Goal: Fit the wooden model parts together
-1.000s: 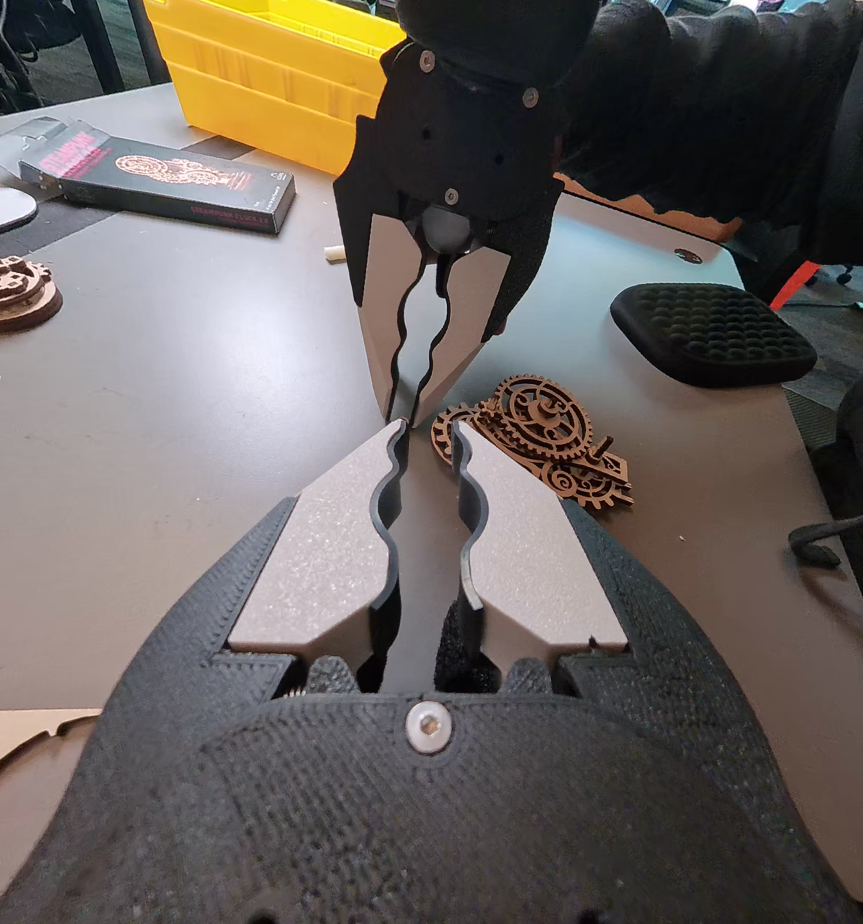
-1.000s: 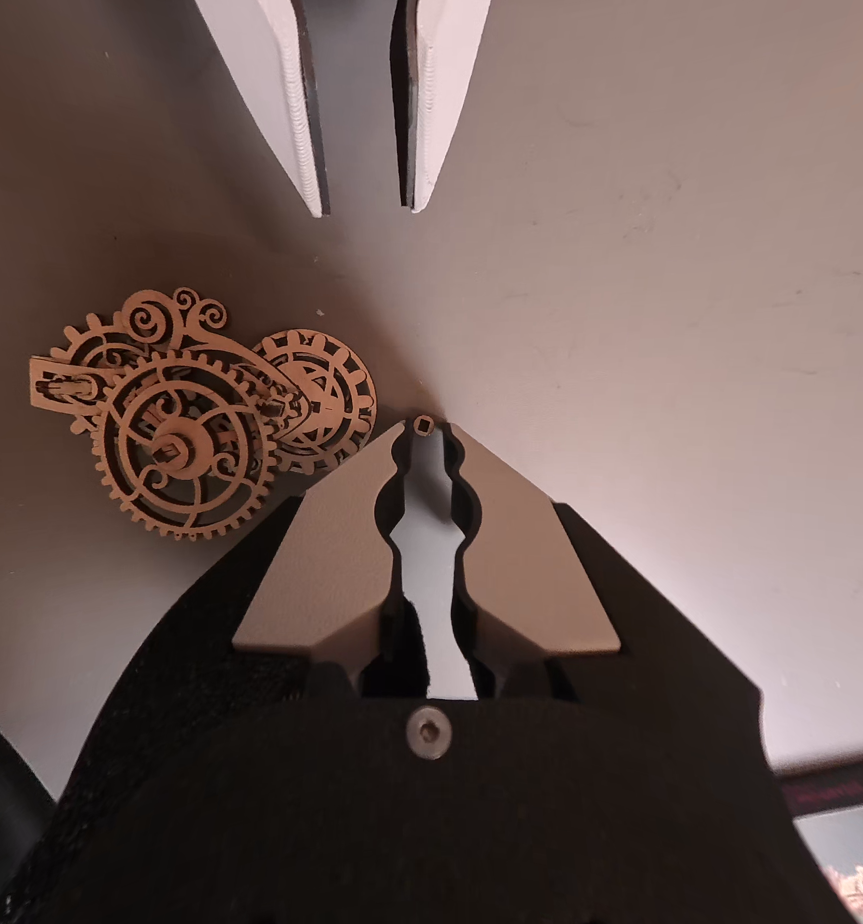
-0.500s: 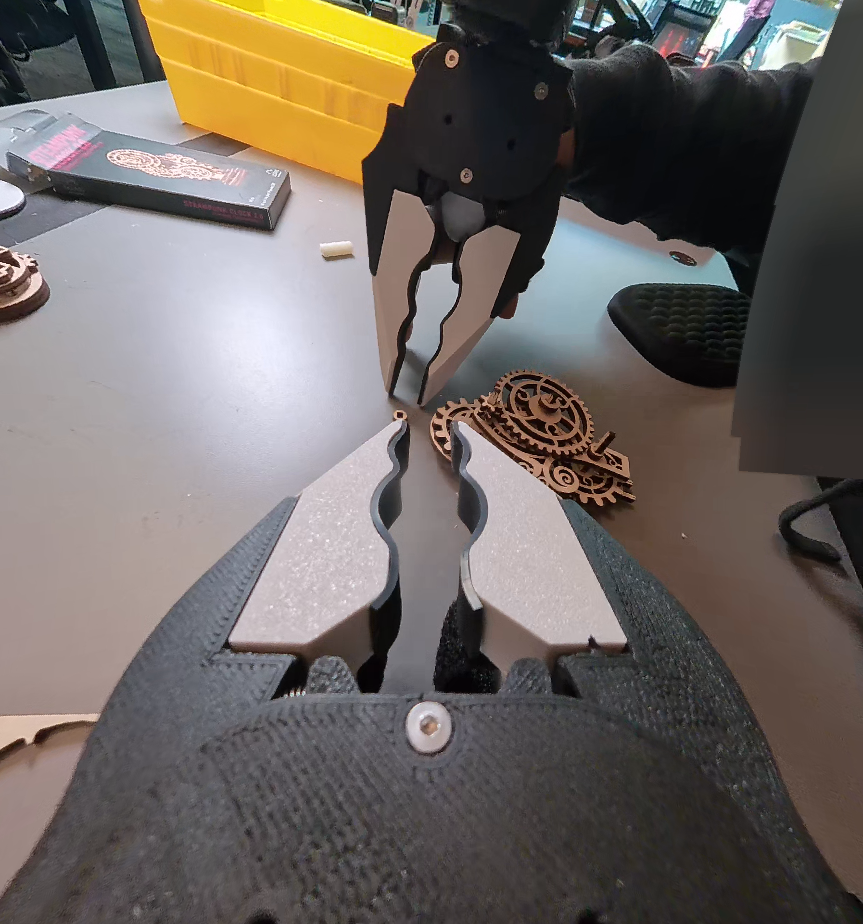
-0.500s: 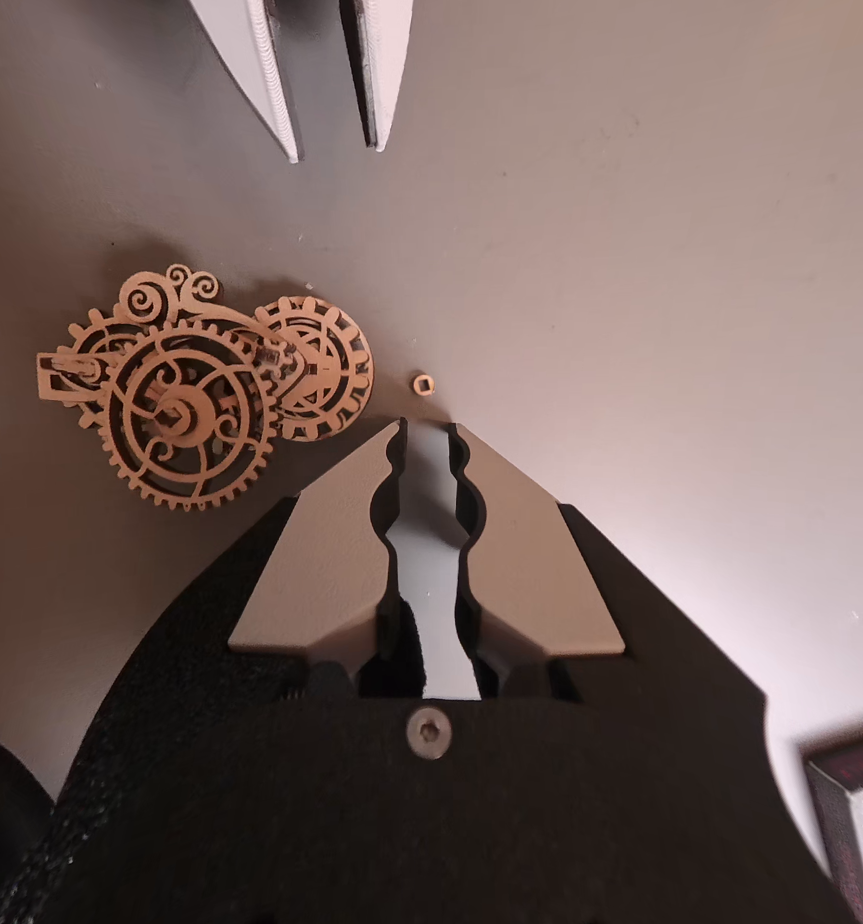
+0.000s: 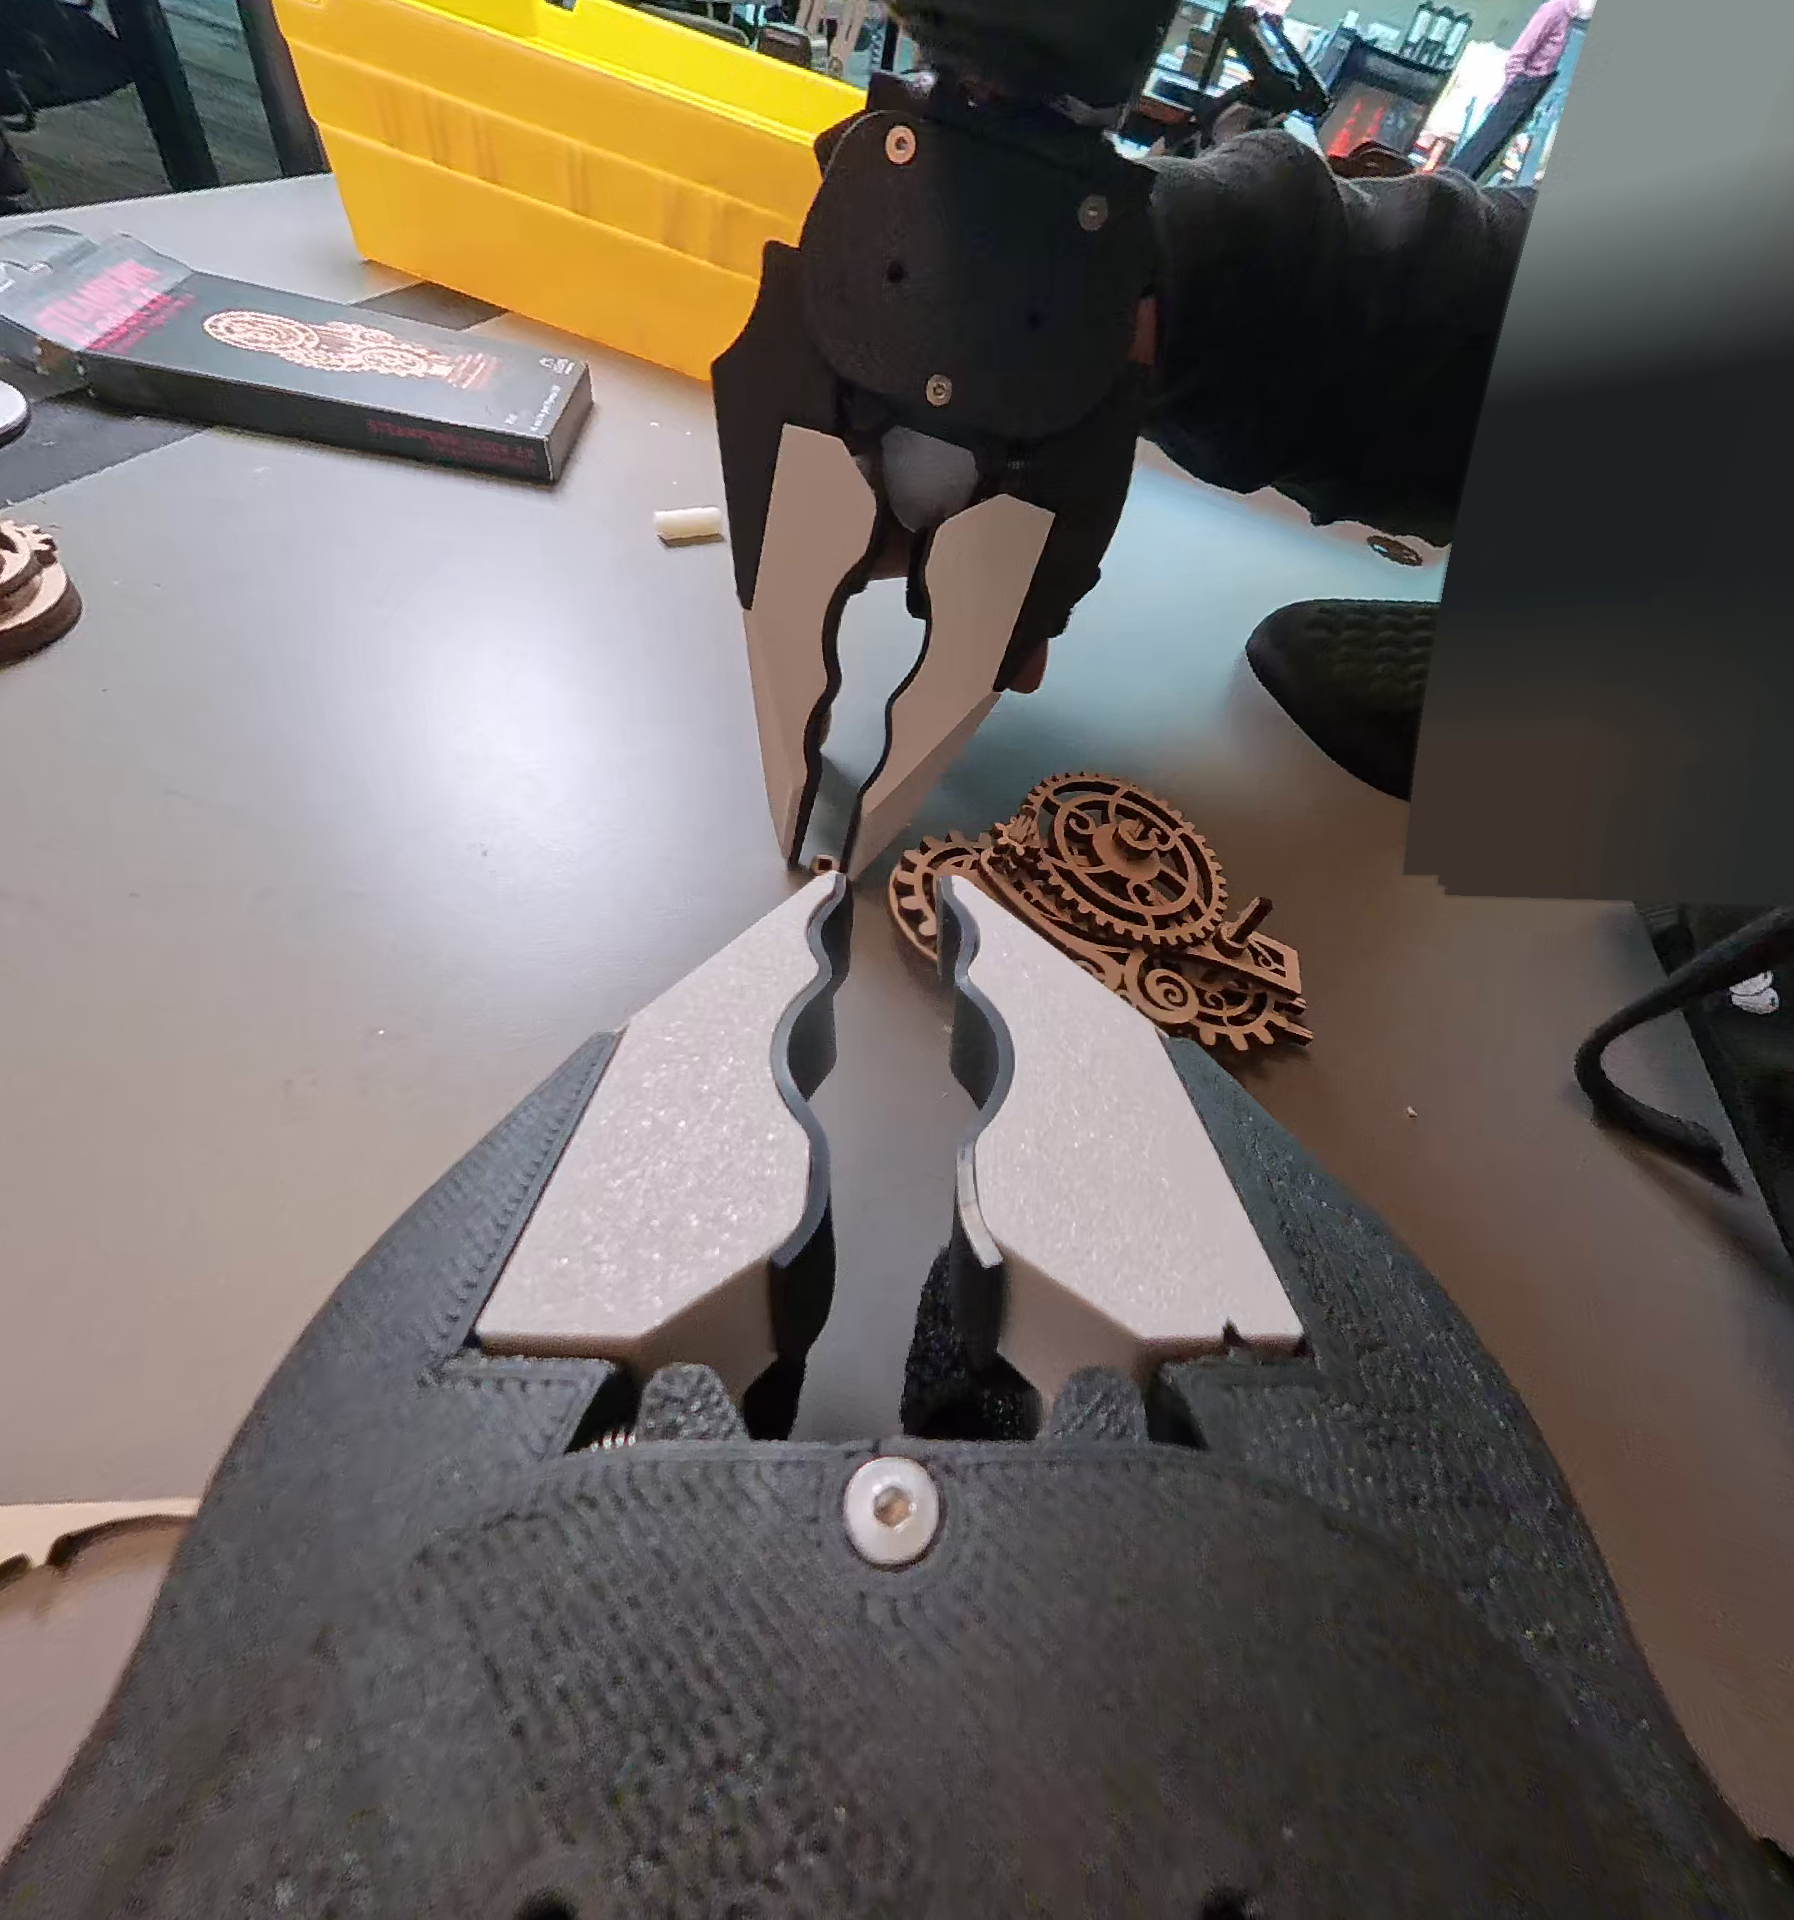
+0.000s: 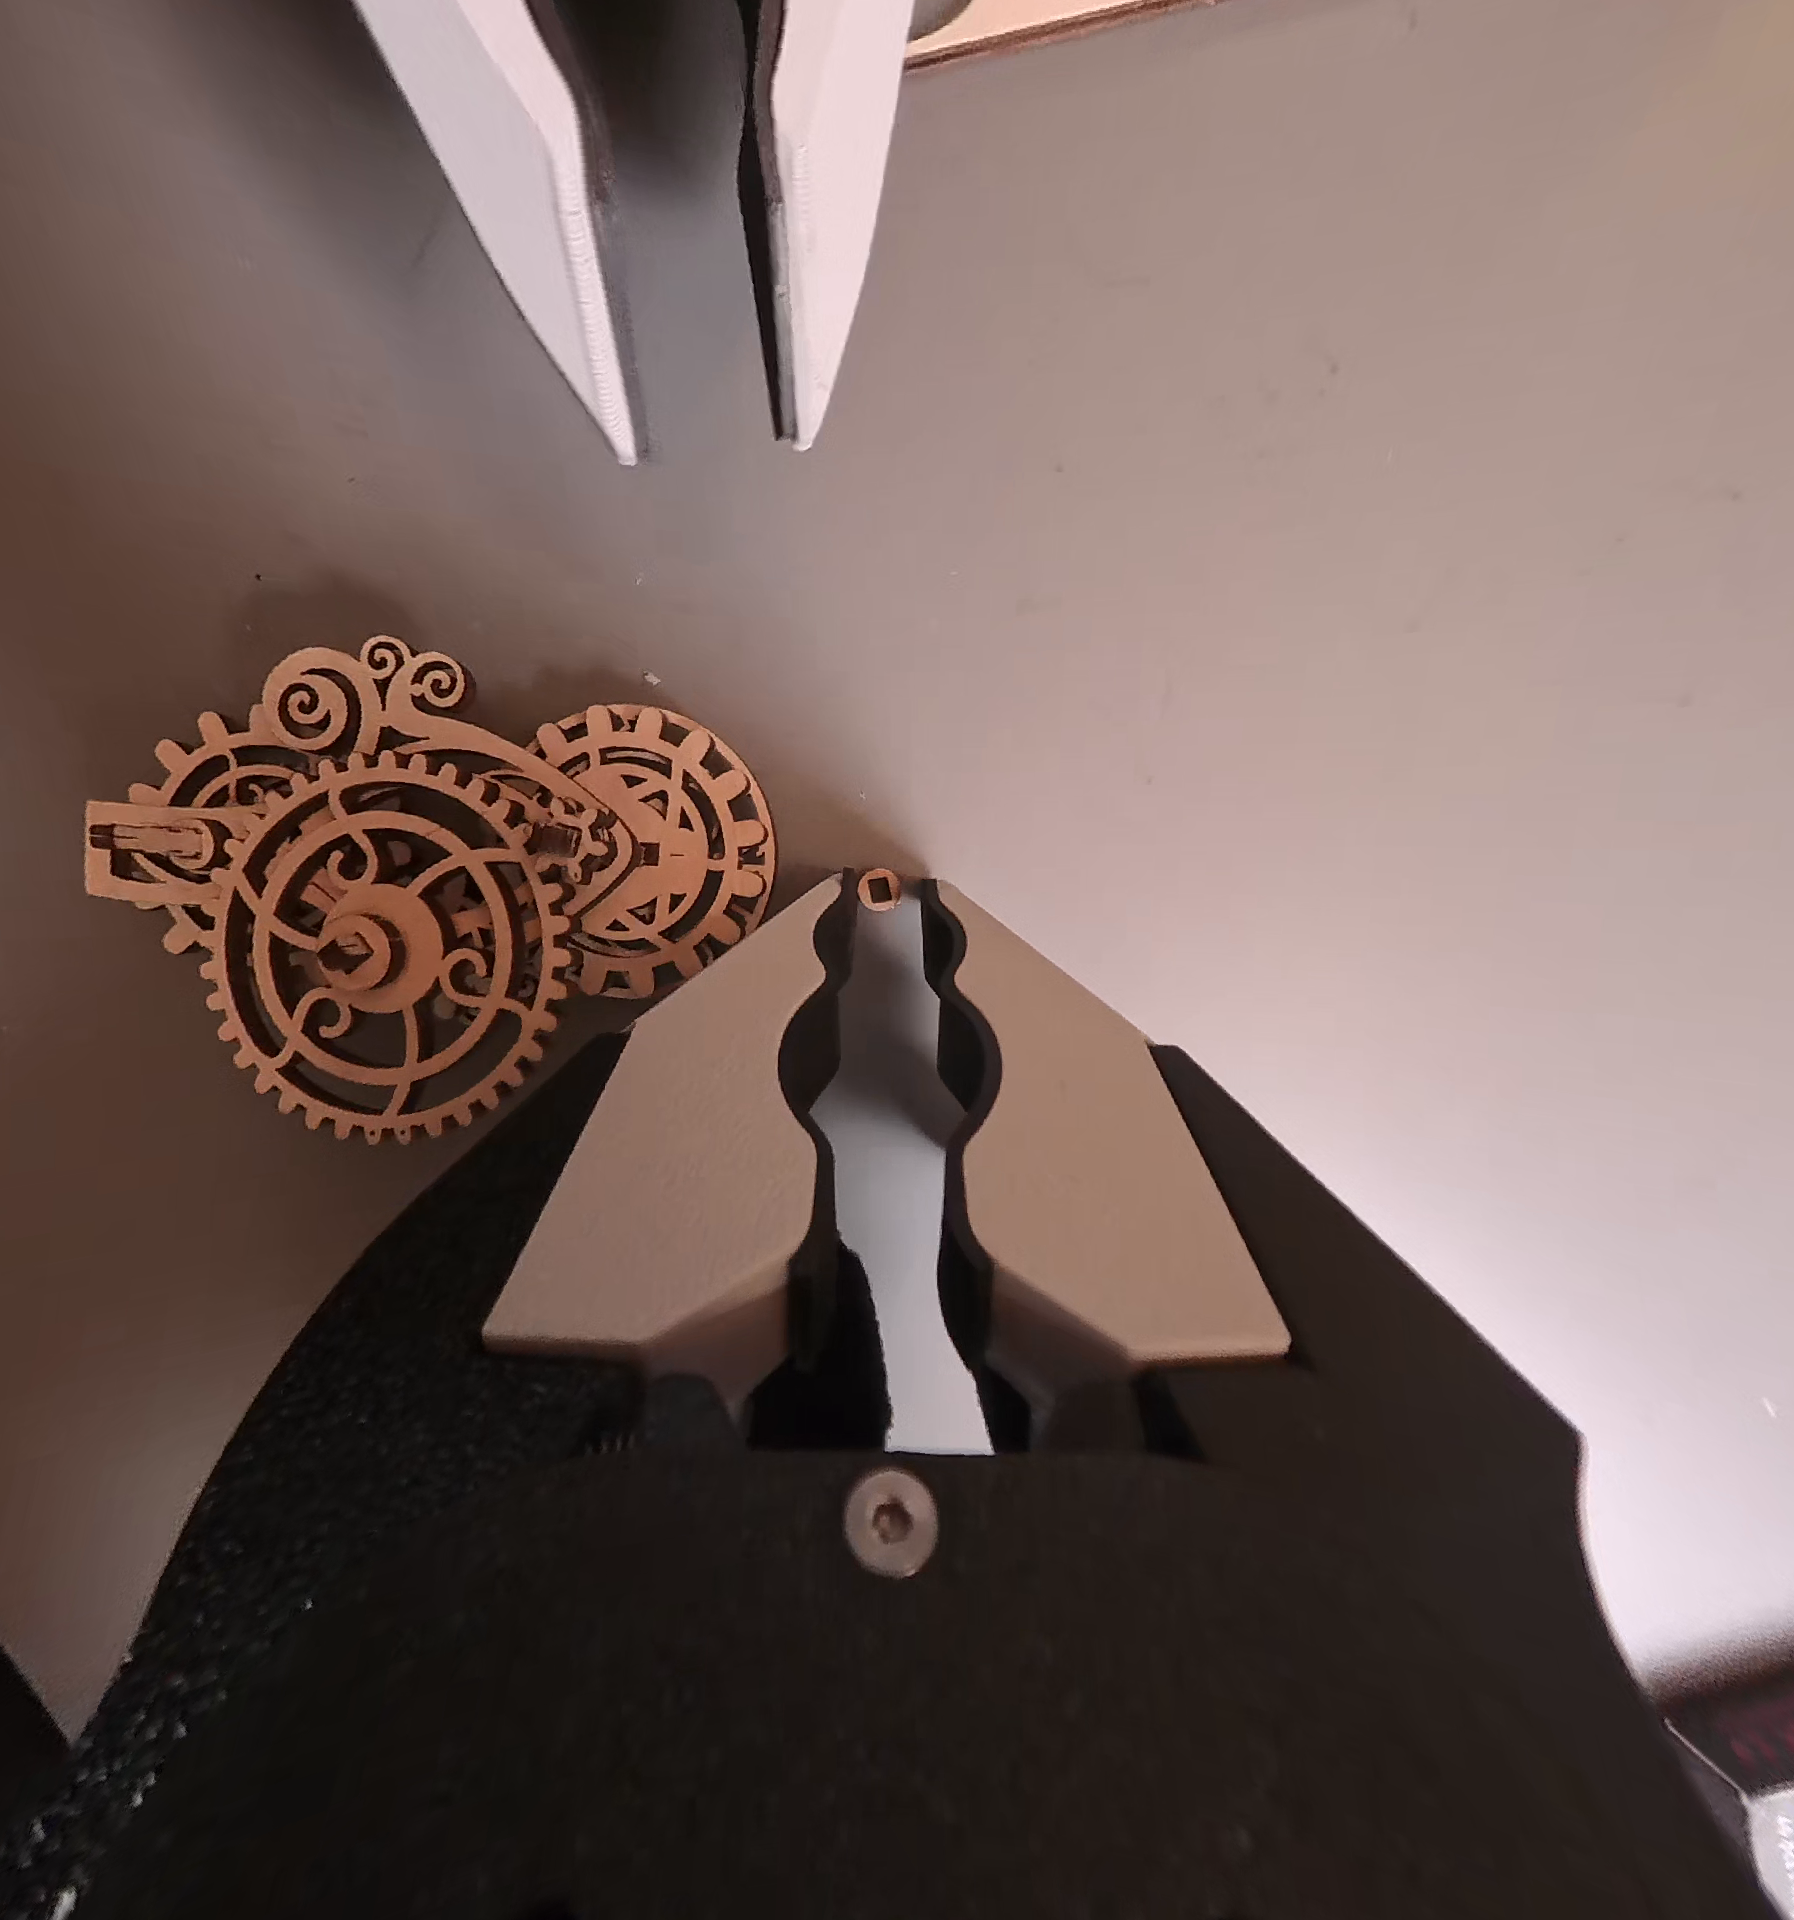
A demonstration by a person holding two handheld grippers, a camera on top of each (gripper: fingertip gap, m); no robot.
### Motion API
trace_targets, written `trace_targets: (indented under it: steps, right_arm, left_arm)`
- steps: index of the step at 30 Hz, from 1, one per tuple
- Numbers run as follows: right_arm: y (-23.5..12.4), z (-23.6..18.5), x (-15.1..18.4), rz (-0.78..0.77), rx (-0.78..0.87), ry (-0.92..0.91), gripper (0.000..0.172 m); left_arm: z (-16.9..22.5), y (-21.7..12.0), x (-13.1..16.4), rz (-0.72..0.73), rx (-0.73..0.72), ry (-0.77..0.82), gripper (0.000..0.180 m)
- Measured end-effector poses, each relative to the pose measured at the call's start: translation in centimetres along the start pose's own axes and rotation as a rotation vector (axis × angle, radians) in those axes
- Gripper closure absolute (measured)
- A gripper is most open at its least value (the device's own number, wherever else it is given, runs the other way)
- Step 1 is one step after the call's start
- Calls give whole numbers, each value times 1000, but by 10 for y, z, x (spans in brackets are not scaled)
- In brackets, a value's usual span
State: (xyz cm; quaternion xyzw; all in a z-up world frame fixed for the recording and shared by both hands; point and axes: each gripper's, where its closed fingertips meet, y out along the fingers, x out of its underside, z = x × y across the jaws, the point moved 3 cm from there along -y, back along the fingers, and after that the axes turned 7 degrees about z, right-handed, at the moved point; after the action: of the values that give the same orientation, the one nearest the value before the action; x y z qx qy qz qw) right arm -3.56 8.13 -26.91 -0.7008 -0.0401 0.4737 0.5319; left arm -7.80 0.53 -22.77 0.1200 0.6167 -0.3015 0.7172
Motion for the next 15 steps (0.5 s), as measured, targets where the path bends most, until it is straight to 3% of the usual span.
trace_targets:
  steps: [4,8,12,15]
  right_arm:
    - [-2,-3,-1,-3,1,-3,165]
    - [-34,-15,-22,110,36,39,166]
    - [-65,-52,-39,152,74,32,166]
    - [-63,-80,-38,116,90,67,166]
  left_arm:
    - [15,1,-4,20,76,31,163]
    - [33,3,-5,6,133,87,160]
    - [48,6,-1,-42,149,176,158]
    - [56,9,3,-71,160,230,157]
